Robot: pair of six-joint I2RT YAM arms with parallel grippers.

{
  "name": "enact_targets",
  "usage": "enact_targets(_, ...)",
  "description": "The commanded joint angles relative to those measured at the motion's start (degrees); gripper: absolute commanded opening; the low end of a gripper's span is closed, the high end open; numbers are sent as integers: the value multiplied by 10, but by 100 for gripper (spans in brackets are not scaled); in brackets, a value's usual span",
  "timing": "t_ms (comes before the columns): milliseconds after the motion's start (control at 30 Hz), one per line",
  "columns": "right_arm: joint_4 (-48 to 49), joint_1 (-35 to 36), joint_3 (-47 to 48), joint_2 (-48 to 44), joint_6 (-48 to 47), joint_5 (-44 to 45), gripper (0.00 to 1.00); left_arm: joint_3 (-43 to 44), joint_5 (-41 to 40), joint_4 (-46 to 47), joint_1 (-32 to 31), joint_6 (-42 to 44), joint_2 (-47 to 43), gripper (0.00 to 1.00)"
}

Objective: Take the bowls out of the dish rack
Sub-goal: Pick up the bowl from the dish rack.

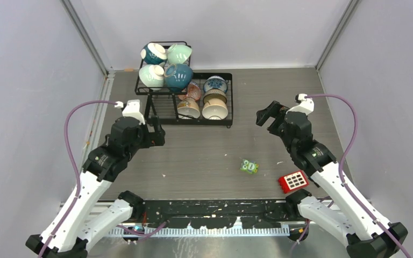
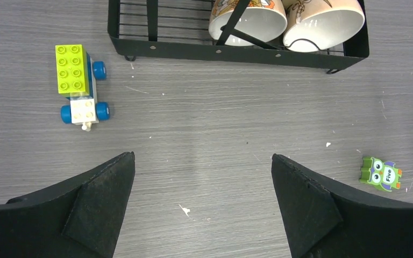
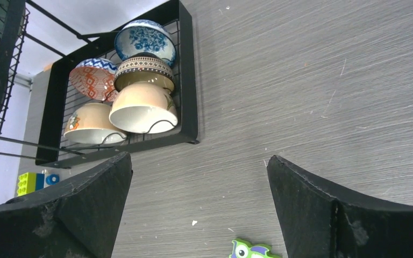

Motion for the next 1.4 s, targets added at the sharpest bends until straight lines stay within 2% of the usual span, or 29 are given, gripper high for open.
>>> enact_targets(0, 36, 1, 1, -12, 1, 36, 100, -4, 2, 33, -2, 1, -16, 100)
enact_targets(333, 25, 1, 60, 44, -20, -36, 98, -17, 23, 49, -2, 11, -41, 100)
enact_targets(600, 74, 1, 103, 160, 24, -39, 95, -30, -7, 59, -2, 6, -63, 99)
enact_targets(733, 72, -2, 153, 260, 6, -33, 86, -59, -22, 82, -2, 5, -94, 98)
enact_targets(800, 87, -13, 165, 306, 14, -55, 79, -72, -23, 93, -2, 5, -110, 97)
enact_targets(967, 139, -24, 186, 392, 28, -78, 70, -95, -24, 115, -2, 9, -148, 97)
enact_targets(1367, 132, -32, 300, 542, 8, -104, 64, -111, -33, 134, -2, 15, -169, 96)
